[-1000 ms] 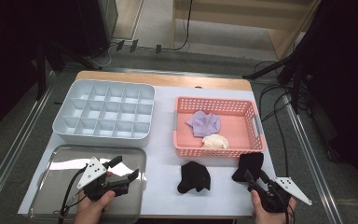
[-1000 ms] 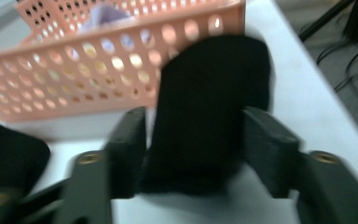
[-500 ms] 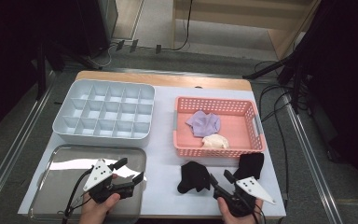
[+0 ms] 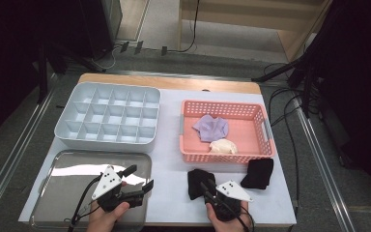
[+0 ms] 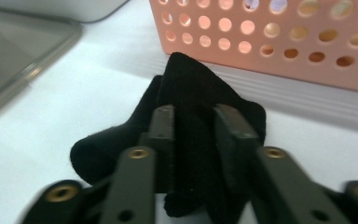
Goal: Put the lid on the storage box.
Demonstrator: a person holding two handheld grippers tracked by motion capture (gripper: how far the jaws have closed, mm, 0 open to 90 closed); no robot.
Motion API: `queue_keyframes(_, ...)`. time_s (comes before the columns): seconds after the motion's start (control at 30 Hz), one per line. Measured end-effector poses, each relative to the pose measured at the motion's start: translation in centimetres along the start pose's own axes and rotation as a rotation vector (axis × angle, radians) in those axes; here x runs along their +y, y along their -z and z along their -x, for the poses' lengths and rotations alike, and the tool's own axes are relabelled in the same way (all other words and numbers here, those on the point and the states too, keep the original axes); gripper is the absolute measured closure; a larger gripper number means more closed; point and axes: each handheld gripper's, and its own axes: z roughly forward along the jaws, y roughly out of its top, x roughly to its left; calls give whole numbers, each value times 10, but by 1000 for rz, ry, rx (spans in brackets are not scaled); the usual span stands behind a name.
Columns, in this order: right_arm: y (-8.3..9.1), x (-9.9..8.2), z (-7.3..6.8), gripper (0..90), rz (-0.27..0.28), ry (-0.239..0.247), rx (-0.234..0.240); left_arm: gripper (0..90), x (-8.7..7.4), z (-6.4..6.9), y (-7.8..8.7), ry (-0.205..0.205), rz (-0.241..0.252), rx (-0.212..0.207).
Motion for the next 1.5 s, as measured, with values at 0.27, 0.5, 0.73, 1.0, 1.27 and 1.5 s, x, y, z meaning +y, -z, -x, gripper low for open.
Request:
queue_keyframes(0.27, 13, -5, 17, 805, 52, -43, -1, 233, 4, 2, -5, 21, 20, 11)
queue_keyframes(0.5, 13, -6, 24, 802, 65, -64, -3, 231, 5, 8, -6, 4, 9, -13)
queue_keyframes(0.73, 14, -6, 25, 796, 78, -76, -12, 231, 6, 14, -8, 16, 3, -49)
queue_keyframes(1.0, 21, -4, 34, 797, 105, -93, -19, 231, 4, 23, -6, 10, 21, -20)
queue_keyframes(1.27, 25, -4, 39, 700, 92, -67, 1, 229, -1, 36, -4, -28, 13, -10)
queue_keyframes(1.5, 42, 4, 41, 484, 202, -127, 38, 245, -5, 37, -3, 9, 7, -5)
